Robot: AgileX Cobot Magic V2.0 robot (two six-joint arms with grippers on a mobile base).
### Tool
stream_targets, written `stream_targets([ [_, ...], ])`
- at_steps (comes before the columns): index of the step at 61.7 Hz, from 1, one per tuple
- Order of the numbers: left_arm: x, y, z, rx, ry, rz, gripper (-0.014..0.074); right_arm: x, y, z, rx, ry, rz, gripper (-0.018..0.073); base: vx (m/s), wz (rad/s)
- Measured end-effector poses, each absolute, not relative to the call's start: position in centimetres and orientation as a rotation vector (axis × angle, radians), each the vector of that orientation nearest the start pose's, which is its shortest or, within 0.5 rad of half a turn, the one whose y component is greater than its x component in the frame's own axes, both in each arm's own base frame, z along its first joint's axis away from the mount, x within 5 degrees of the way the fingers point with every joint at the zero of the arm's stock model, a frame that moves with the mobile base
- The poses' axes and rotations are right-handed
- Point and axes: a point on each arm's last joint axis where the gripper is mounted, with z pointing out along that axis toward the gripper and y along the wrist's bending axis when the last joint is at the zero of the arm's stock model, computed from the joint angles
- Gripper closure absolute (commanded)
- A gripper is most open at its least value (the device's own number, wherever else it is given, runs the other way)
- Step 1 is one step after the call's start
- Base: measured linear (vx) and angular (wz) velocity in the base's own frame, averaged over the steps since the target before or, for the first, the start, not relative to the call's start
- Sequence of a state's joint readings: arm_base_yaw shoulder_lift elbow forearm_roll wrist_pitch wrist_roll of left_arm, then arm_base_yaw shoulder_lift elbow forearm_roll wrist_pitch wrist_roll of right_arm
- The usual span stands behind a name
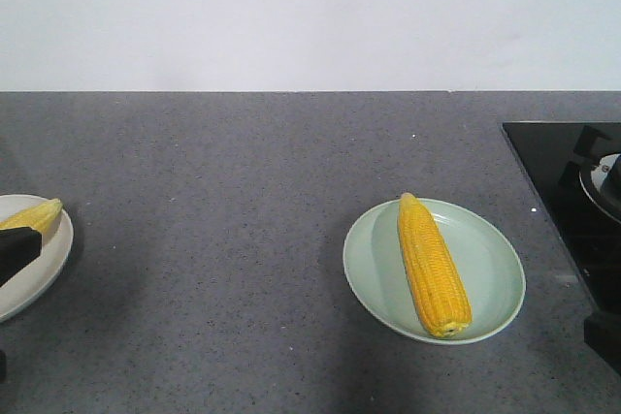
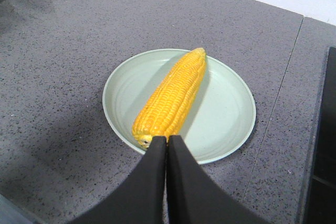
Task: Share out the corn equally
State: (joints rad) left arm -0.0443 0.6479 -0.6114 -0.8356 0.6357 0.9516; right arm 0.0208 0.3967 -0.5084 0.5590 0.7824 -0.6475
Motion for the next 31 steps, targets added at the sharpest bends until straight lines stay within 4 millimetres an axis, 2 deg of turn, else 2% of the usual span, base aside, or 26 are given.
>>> stream_targets([
  [31,12.05,-4.55,32.64,0.549,1.871,-0.332,0.0603,6.91,3.55,29.82,-0.485,1.985,0.266,0.0564,0.0,0.0],
])
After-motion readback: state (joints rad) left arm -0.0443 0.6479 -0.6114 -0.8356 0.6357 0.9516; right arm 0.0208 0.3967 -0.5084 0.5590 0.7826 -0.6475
